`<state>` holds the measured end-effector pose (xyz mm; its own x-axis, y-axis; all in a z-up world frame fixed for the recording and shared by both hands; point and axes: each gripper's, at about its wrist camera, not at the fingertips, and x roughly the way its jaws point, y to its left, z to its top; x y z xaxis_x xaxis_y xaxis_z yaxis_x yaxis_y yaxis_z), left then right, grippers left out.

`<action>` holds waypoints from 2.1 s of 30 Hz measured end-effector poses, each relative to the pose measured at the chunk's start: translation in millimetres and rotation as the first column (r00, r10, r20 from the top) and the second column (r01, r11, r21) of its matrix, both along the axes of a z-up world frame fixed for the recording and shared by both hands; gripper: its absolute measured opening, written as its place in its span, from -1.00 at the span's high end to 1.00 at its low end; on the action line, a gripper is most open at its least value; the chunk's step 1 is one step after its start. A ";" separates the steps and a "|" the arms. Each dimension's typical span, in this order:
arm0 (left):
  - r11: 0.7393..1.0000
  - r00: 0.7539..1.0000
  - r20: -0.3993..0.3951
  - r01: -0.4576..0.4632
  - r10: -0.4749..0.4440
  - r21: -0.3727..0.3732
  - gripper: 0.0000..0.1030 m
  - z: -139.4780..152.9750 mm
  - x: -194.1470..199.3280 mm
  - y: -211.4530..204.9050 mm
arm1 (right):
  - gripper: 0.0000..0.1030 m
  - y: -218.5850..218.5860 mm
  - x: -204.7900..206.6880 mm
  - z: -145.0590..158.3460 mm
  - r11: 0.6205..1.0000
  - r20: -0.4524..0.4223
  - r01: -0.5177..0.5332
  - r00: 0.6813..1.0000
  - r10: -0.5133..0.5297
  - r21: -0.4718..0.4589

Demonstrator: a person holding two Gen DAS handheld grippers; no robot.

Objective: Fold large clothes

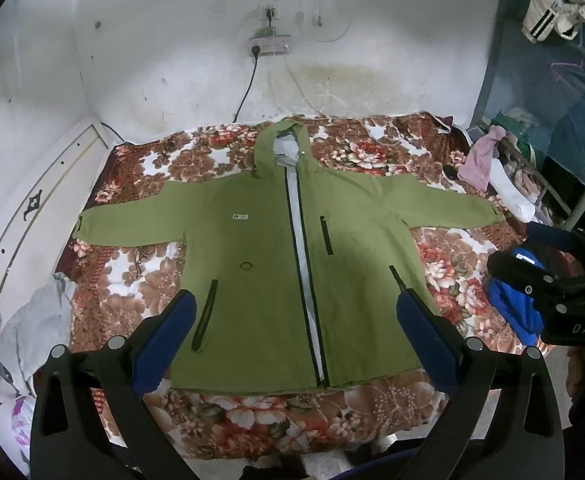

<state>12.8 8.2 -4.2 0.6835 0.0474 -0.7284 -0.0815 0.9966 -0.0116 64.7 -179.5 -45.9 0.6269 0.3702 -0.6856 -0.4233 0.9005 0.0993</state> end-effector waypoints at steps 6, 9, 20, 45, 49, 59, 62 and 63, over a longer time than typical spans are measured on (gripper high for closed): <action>1.000 1.000 -0.003 -0.001 0.001 0.003 -0.90 -1.3 -1.5 0.7 | -0.91 3.2 -1.4 -0.2 1.000 0.008 -0.006 1.000 0.006 -0.014; 1.000 1.000 0.004 -0.003 0.003 0.016 -0.90 -0.4 -1.6 -2.0 | -0.91 4.0 -2.8 0.2 1.000 0.007 -0.009 1.000 0.009 -0.014; 1.000 1.000 0.008 -0.011 0.010 0.023 -0.90 0.2 -1.8 -3.4 | -0.91 1.4 -2.0 -1.3 1.000 0.000 -0.009 1.000 0.009 -0.009; 0.999 0.998 -0.041 -0.037 0.038 0.028 -0.90 9.1 25.1 -56.9 | -0.91 -67.2 31.8 18.2 1.000 -0.046 0.019 0.999 -0.018 0.024; 0.999 0.998 -0.050 -0.047 0.048 0.012 -0.90 14.2 42.3 -65.6 | -0.91 -77.8 52.4 17.0 0.999 -0.067 0.031 0.997 -0.029 0.020; 0.999 0.995 -0.092 0.020 -0.023 -0.034 -0.90 -1.7 115.5 -11.2 | -0.91 -48.6 120.3 -1.4 0.993 -0.098 0.117 0.989 -0.114 0.027; 0.996 0.993 -0.097 0.062 -0.068 -0.064 -0.90 -10.6 146.5 16.5 | -0.91 -23.1 140.1 -1.9 0.989 -0.091 0.149 0.985 -0.148 0.011; 0.995 0.991 -0.111 0.071 -0.078 -0.063 -0.90 -14.5 160.5 28.1 | -0.91 -15.6 148.4 -1.6 0.987 -0.095 0.160 0.983 -0.158 0.011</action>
<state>173.3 36.3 -18.7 0.5965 -0.0455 -0.8013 -0.0110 0.9978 -0.0649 213.1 -195.1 -47.5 0.6119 0.2839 -0.7382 -0.2630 0.9533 0.1487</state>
